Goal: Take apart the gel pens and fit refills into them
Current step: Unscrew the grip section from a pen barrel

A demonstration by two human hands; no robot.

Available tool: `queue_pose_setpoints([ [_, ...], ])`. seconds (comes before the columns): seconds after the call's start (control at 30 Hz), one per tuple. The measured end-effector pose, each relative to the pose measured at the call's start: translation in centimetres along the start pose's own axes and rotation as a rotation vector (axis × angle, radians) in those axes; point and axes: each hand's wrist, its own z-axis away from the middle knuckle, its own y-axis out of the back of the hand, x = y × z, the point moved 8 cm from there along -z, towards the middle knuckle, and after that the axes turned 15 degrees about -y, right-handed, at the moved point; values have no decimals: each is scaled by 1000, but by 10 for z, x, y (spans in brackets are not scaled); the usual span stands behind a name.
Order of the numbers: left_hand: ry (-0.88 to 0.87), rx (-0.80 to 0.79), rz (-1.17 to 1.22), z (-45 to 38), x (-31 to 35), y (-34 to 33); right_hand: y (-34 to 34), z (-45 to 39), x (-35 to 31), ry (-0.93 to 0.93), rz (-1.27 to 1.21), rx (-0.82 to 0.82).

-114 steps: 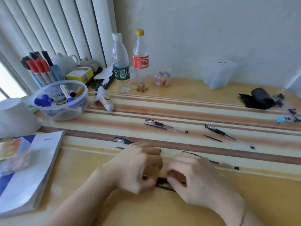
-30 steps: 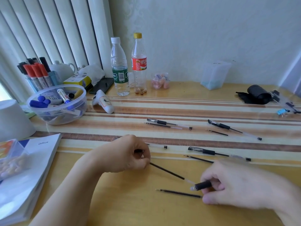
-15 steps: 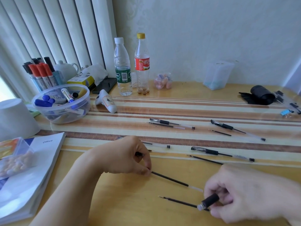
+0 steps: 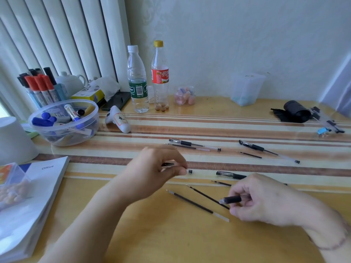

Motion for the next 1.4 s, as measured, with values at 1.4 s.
queue_pose_setpoints([
  [1.4, -51, 155, -376, 1, 0, 6, 44, 9, -2, 332, -226, 575],
])
